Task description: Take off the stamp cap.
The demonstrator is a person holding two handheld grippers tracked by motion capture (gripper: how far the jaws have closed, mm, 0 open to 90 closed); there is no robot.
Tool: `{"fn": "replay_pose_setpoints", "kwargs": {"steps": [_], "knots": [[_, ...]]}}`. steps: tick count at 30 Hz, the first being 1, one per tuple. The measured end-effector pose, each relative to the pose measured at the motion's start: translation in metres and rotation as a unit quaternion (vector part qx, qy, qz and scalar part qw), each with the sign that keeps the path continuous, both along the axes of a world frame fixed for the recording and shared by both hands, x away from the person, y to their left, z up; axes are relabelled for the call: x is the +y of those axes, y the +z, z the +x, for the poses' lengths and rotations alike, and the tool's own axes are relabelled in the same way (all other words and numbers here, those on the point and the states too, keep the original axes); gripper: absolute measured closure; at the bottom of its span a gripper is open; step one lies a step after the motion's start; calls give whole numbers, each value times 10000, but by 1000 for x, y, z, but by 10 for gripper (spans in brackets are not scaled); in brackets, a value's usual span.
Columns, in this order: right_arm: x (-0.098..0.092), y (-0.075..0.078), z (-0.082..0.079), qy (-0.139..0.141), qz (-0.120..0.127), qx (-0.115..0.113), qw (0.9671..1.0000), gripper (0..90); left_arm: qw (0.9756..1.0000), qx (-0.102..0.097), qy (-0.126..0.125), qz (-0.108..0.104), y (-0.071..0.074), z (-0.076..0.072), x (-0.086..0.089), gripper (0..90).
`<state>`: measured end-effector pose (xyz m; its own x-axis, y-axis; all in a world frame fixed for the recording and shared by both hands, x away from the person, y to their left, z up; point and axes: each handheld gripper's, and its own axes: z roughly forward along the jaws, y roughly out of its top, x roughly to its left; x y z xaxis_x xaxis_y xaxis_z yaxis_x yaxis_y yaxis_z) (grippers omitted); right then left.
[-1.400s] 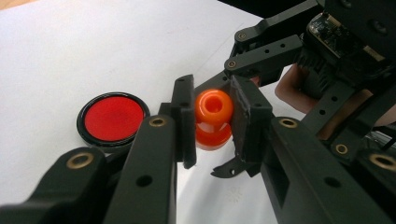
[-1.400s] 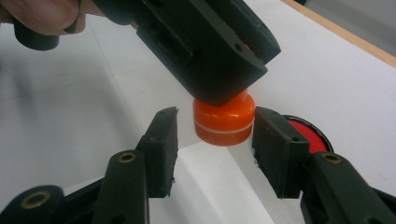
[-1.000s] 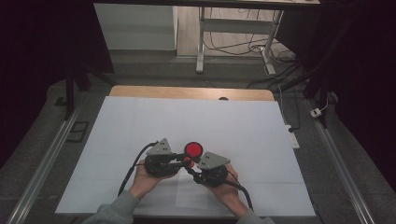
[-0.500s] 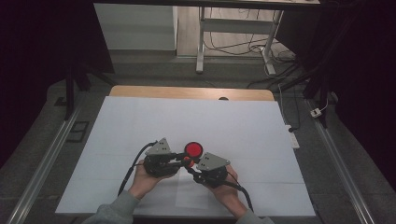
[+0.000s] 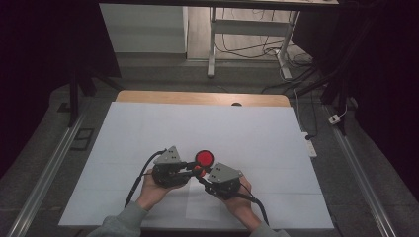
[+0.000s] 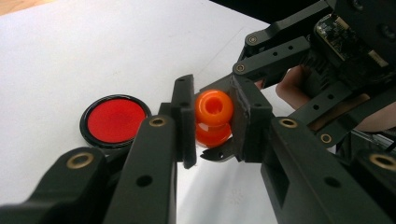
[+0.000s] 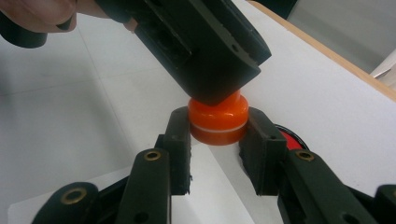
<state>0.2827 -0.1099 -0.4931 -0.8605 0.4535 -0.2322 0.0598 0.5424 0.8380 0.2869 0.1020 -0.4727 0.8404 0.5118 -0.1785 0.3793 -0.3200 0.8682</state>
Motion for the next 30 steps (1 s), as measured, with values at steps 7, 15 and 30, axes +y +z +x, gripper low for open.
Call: {"fn": "replay_pose_setpoints", "kwargs": {"steps": [7, 15, 30], "knots": [[-1, -1, 0, -4, 26, 9, 10000, 643, 10000, -8, -5, 10, 0, 0, 0, 724], [-1, 0, 1, 2, 95, 58, 9999, 636, 10000, -5, -3, 2, 0, 0, 0, 724], [-1, -1, -1, -29, 35, -1, 10000, 647, 10000, -24, 40, 11, 0, -2, -1, 726]]}}
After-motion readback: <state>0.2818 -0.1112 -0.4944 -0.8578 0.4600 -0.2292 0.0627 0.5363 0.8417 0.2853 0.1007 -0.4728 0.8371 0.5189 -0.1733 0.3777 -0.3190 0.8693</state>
